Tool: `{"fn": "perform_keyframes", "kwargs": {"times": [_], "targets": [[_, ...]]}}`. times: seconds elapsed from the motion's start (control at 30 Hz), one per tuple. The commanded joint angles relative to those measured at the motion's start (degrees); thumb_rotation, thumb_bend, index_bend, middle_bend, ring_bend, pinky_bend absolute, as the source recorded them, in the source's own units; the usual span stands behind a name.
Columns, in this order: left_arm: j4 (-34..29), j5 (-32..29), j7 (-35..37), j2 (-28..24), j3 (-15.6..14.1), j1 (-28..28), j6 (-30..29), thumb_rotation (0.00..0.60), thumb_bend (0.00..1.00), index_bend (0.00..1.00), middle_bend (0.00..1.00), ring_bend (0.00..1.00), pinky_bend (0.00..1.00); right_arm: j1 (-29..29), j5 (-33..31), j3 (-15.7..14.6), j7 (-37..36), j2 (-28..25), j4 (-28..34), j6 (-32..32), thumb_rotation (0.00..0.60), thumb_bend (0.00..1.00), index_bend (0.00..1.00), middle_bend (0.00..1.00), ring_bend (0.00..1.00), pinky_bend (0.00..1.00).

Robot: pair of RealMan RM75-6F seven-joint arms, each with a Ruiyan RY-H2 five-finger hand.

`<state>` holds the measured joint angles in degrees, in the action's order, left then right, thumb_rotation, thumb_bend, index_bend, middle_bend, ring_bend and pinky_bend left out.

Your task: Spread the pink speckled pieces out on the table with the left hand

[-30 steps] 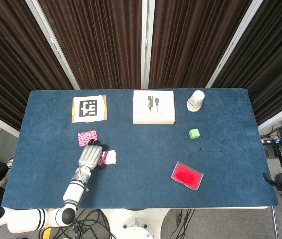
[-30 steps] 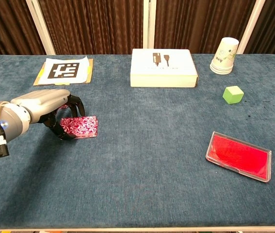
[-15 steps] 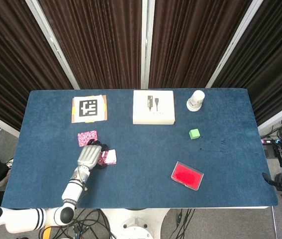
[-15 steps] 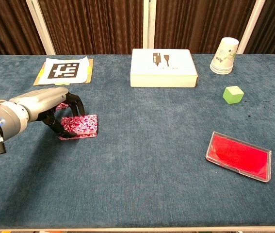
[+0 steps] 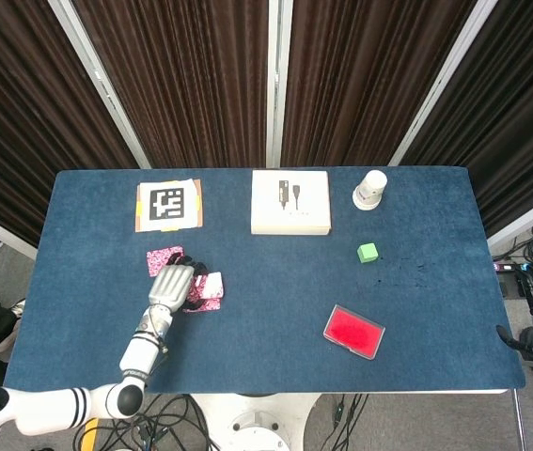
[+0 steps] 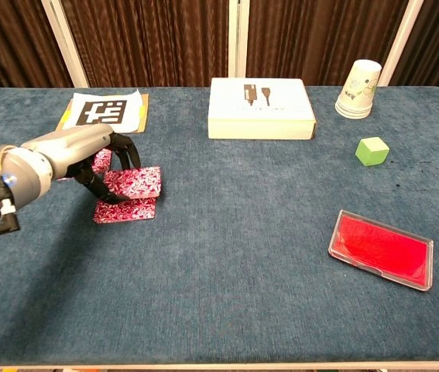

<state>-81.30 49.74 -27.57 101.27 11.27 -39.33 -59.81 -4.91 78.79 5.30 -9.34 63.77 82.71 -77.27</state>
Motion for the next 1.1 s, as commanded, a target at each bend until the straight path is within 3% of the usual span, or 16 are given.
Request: {"fn": "perform_keyframes", "kwargs": {"times": [0.03, 0.63, 0.77, 0.97, 1.1], "targets": [[2.29, -0.16, -0.41, 1.27, 1.19, -1.62, 1.27, 0.600, 0.26, 0.35, 0.43, 0.16, 0.10, 0.05, -0.17, 0.07, -0.12, -0.03, -0.04, 0.01, 0.600, 0.15, 0.00, 0.00, 0.00, 0.00], [20.69, -0.61, 2.12, 10.26, 5.63, -9.55, 9.01, 0.600, 0.26, 0.36, 0.44, 0.16, 0.10, 0.40, -0.75, 0.37, -1.84, -0.37, -0.88, 0.04, 0.600, 0.15, 0.00, 0.00, 0.00, 0.00], [22.25, 0.00, 3.77, 10.90, 5.75, -9.67, 9.60, 0.600, 0.26, 0.34, 0.41, 0.16, 0.10, 0.39, -0.82, 0.38, -2.03, -0.25, -1.17, 0.19, 0.600, 0.15, 0.00, 0.00, 0.00, 0.00], [22.41, 2.77, 7.49, 10.66, 5.78, -9.20, 9.14, 0.600, 0.23, 0.21, 0.27, 0.14, 0.11, 0.42, -0.80, 0.39, -2.11, -0.19, -1.35, 0.17, 0.600, 0.14, 0.00, 0.00, 0.00, 0.00], [21.25, 3.66, 8.20, 9.88, 5.76, -8.81, 8.57, 0.600, 0.22, 0.19, 0.26, 0.14, 0.11, 0.47, -0.79, 0.38, -2.02, -0.16, -1.37, 0.13, 0.600, 0.15, 0.00, 0.00, 0.00, 0.00]]}}
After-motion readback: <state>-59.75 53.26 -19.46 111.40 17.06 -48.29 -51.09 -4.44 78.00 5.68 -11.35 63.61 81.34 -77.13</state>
